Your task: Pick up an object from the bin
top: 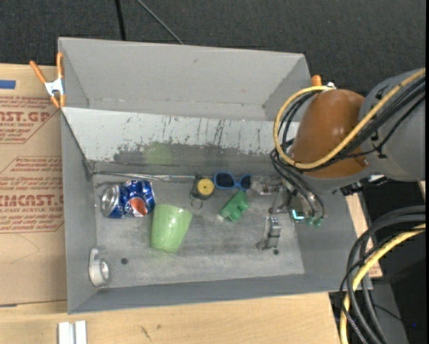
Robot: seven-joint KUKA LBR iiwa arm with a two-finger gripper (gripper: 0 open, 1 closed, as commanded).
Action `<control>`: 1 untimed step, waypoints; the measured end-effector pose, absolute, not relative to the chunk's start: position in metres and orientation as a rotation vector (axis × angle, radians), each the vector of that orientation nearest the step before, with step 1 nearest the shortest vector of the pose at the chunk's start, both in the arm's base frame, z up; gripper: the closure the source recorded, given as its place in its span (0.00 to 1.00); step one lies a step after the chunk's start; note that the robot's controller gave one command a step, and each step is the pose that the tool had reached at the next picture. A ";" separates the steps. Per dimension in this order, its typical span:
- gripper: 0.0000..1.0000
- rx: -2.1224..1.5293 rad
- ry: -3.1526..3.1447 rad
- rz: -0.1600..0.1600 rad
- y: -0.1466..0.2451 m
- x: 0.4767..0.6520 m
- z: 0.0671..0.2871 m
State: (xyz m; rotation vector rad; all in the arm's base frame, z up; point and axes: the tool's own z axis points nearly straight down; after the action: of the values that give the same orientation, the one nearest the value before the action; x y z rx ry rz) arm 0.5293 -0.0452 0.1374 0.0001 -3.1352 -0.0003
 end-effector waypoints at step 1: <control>0.00 0.104 -3.142 0.001 -0.061 0.588 0.095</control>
Offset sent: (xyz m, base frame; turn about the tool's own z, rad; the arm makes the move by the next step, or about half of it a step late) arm 0.0581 -0.0157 -0.0396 -0.0652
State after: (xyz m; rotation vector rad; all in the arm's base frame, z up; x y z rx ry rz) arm 0.5885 -0.0606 0.0952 0.1044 -3.1420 0.0006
